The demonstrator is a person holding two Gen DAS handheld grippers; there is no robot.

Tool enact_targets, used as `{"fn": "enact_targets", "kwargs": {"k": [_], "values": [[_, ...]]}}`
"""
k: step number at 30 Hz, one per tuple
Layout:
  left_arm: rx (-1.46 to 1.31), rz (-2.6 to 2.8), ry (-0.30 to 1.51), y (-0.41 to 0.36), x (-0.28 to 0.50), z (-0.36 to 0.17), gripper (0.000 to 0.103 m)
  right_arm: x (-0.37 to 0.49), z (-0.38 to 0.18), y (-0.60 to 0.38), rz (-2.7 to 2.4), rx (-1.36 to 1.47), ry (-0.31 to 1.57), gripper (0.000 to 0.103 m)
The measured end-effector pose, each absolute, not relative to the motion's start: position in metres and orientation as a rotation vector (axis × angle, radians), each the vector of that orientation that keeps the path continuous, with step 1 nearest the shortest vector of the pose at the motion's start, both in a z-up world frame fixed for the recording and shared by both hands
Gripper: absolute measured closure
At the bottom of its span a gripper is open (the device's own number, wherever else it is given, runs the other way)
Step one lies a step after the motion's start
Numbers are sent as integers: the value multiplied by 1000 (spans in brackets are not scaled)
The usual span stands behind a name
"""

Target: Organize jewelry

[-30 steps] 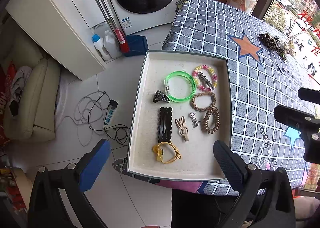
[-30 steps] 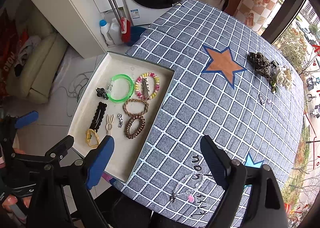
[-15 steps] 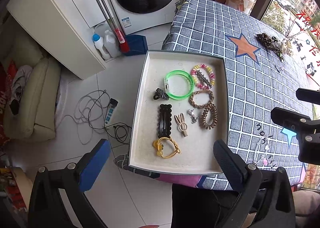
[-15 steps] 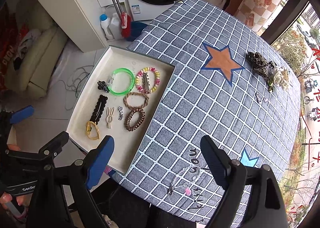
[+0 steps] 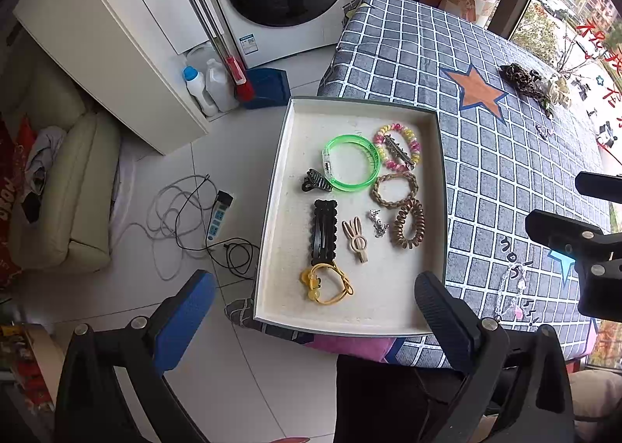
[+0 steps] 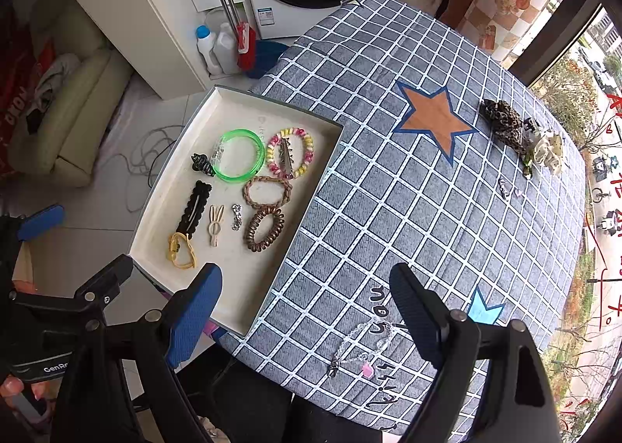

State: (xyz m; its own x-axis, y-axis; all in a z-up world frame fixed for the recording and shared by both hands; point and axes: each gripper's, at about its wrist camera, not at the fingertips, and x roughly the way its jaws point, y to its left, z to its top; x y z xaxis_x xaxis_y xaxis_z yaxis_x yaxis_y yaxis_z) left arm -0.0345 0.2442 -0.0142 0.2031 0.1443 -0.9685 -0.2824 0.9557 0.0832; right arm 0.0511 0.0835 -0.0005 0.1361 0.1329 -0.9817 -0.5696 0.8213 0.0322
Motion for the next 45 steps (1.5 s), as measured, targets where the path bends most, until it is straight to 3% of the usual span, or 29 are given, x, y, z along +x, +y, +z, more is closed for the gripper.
{"fn": "enact_targets", "kwargs": {"k": [45], "values": [[-112, 306, 1337, 246, -35, -14, 0, 51, -1, 86, 522, -387, 1348, 13]]}}
